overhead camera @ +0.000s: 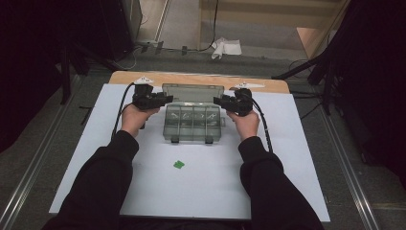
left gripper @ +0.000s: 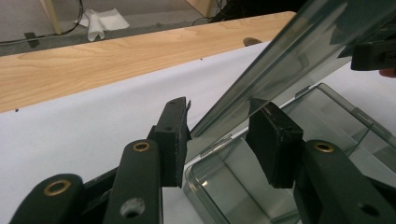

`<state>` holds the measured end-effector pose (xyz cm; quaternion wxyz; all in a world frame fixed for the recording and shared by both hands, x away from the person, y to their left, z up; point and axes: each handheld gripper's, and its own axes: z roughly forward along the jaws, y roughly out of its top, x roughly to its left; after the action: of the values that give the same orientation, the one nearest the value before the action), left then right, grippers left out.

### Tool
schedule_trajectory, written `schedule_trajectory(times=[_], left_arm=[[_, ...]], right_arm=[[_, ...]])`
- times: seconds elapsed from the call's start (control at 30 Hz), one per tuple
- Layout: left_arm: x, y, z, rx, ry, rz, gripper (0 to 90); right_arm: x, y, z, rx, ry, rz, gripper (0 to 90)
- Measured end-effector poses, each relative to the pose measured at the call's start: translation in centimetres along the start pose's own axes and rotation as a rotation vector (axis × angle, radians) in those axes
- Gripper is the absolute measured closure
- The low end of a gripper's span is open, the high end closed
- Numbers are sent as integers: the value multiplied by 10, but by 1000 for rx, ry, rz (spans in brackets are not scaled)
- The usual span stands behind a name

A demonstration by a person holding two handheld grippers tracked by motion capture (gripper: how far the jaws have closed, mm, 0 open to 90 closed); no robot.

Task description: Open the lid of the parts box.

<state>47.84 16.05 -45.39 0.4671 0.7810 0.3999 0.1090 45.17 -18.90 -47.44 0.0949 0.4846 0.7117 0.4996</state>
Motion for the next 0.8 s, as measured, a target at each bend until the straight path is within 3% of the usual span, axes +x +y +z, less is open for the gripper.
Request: schedule_trajectory(times=[0.37,0.8], left_arm=[[-1,2,7,8,18,7,568],[1,1,13,-10,31,-32,568]], right_arm=[[-2,-2,1,20,-6,13,566],[-6,-6,9,23,-27,26,578]])
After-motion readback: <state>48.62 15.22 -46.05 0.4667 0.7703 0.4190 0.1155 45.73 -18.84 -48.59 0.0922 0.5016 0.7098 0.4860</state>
